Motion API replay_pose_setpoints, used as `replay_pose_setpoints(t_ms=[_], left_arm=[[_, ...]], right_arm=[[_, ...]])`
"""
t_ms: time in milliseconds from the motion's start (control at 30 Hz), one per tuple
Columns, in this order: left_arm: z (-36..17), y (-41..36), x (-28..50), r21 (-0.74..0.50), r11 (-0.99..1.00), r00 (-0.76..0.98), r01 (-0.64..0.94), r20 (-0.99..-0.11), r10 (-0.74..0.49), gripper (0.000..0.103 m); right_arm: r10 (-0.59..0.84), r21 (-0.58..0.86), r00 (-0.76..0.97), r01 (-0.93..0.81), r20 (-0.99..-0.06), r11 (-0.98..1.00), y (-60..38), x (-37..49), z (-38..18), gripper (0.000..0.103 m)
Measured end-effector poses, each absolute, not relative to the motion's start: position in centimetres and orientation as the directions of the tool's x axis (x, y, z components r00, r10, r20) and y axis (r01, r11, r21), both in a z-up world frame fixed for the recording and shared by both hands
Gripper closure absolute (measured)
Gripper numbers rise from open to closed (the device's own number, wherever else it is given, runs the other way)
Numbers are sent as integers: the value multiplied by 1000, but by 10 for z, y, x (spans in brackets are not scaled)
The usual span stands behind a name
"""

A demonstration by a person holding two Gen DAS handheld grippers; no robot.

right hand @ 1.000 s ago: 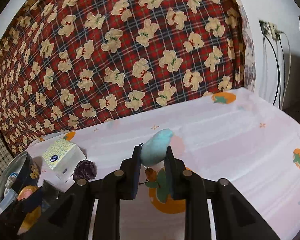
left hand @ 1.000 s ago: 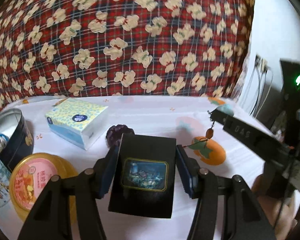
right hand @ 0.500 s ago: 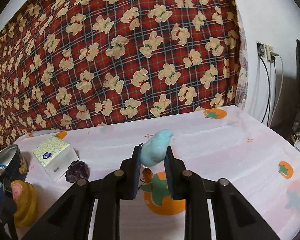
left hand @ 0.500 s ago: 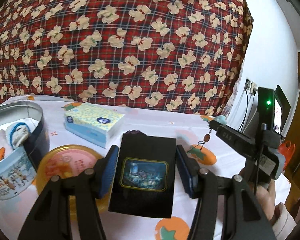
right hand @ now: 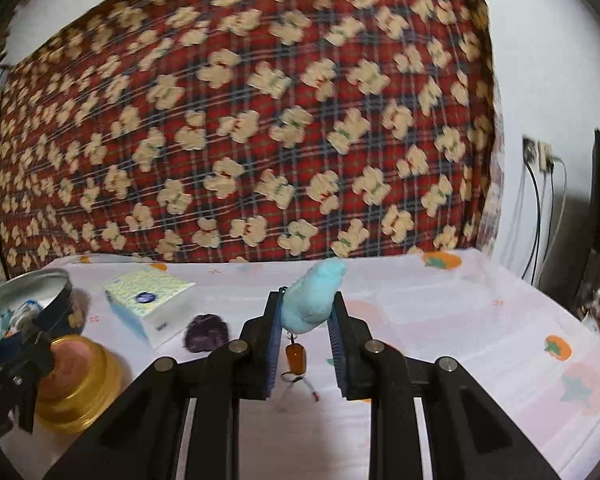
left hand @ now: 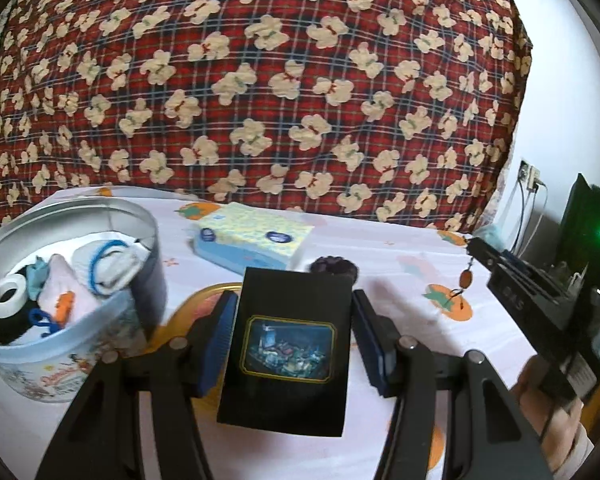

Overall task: Organize soft objects
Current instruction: 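Carry the teal bird and black case over the metal tin with both grippers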

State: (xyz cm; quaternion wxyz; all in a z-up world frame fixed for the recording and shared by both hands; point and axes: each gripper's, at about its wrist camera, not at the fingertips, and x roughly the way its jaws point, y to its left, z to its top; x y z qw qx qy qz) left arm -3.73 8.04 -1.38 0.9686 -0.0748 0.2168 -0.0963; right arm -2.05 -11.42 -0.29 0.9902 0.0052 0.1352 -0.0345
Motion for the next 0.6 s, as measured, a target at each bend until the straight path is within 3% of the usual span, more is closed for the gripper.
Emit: replay_pose_setpoints(t_ms=[600], left_arm=[[-10,161,-46,-172,985,917,12,-392,-79,46]], right_arm=[[186,58,937,-177,-294,983,4,-32,-8,78]])
